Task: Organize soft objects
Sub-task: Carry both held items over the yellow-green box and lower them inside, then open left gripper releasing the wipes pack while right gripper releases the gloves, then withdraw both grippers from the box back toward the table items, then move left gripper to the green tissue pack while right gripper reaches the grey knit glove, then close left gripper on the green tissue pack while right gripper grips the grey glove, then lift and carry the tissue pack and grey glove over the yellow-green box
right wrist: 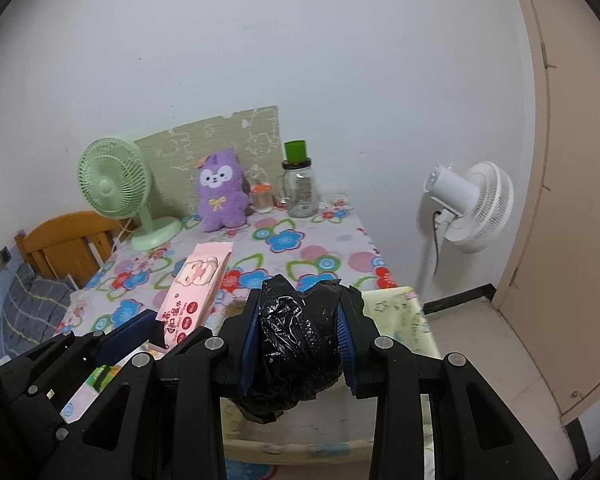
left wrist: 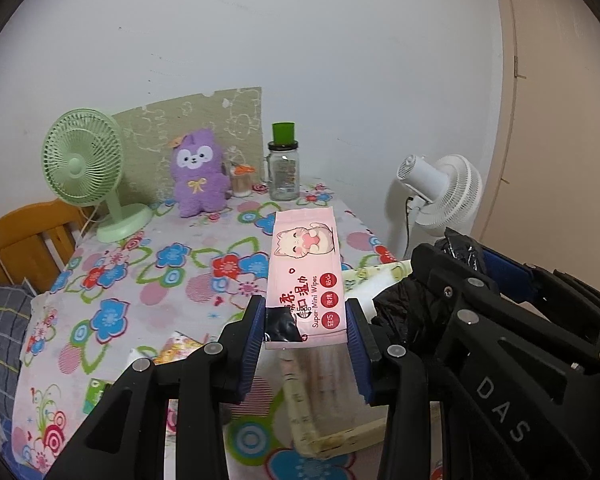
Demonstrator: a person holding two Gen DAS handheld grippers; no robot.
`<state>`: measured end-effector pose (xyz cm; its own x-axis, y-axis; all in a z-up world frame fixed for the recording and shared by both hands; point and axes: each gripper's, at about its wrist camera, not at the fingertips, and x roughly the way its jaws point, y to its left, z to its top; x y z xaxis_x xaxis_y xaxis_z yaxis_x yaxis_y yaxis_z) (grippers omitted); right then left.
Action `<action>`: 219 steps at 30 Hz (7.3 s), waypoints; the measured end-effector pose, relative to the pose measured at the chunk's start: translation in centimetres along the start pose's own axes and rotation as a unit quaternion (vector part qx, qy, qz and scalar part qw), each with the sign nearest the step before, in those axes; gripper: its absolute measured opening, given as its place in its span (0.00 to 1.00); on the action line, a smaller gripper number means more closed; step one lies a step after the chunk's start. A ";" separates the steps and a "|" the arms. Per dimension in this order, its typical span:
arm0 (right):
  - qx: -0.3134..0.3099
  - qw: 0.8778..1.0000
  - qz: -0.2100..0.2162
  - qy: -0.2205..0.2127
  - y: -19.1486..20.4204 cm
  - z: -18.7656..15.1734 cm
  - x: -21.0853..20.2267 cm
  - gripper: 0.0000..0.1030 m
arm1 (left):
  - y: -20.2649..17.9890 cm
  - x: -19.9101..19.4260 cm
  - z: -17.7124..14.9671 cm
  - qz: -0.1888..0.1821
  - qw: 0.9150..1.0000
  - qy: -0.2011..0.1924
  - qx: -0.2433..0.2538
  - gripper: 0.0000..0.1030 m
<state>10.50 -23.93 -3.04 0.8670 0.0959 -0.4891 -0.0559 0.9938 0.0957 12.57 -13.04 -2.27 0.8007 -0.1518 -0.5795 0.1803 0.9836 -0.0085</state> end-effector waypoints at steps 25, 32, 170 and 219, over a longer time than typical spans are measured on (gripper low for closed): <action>0.001 0.999 -0.019 0.051 -4.0 -2.4 5.7 0.36 | -2.6 4.8 -3.0 -0.004 0.998 0.063 0.007 0.51; 0.003 0.998 -0.006 0.069 -4.1 -2.8 6.6 0.44 | -2.7 5.0 -2.9 -0.003 0.998 0.060 0.011 0.65; -0.050 0.990 0.021 0.133 18.4 -11.4 11.5 0.85 | 19.2 6.3 -11.7 0.086 0.990 0.110 -0.030 1.00; -0.038 0.994 0.044 0.087 17.8 -8.3 4.7 0.52 | 16.2 -1.2 -9.3 0.052 0.997 0.043 -0.042 0.70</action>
<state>9.45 -5.30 -10.85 0.7581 0.1841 -0.6256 -0.1711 0.9819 0.0817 9.22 4.00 -9.26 0.7603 -0.0423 -0.6482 0.0474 0.9988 -0.0096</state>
